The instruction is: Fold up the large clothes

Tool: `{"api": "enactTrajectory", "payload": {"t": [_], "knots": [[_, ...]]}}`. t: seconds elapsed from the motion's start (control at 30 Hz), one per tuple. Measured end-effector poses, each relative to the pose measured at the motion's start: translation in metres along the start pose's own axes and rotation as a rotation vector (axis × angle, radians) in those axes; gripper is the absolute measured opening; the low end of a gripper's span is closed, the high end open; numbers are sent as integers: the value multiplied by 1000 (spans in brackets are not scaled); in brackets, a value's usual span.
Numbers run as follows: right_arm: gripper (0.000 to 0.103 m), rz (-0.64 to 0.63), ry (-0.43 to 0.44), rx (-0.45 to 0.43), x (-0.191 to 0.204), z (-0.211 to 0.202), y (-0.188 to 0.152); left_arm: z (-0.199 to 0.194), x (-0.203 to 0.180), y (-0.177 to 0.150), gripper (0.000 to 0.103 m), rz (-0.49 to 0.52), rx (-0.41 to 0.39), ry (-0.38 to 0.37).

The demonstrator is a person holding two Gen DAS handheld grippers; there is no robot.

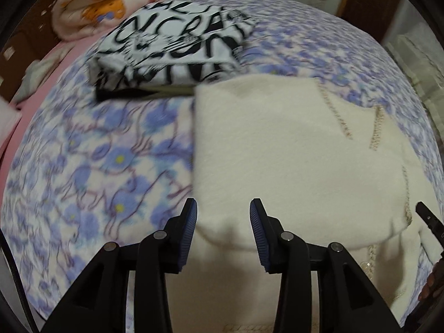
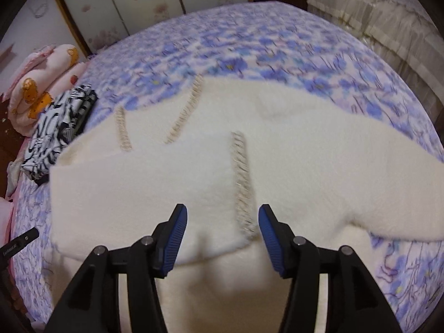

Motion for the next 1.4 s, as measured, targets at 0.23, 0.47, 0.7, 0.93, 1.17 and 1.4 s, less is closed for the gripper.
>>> {"api": "enactTrajectory", "payload": {"t": [0.23, 0.47, 0.7, 0.93, 1.17, 1.4], "knots": [[54, -134, 242, 48, 86, 39, -12, 42, -16, 52, 38, -11, -60, -87], [21, -218, 277, 97, 137, 92, -29, 88, -9, 89, 38, -43, -99, -55], [0, -191, 252, 55, 128, 111, -11, 122, 32, 107, 18, -133, -104, -70], [0, -104, 228, 24, 101, 113, 4, 146, 60, 104, 6, -153, -105, -119], [0, -81, 103, -39, 63, 104, 20, 146, 56, 106, 6, -94, -104, -134], [0, 60, -85, -102, -16, 88, 34, 139, 61, 101, 6, -70, -92, -142]]}}
Point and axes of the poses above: each gripper's, at about its wrist camera, not at the fingertips, and z roughly the way its jaws point, x to its left, y to its top, the point moved 4 cm from there along z, roughly the way its jaws point, and after that the axes turned 10 degrees about z, right-handed, at the moved point
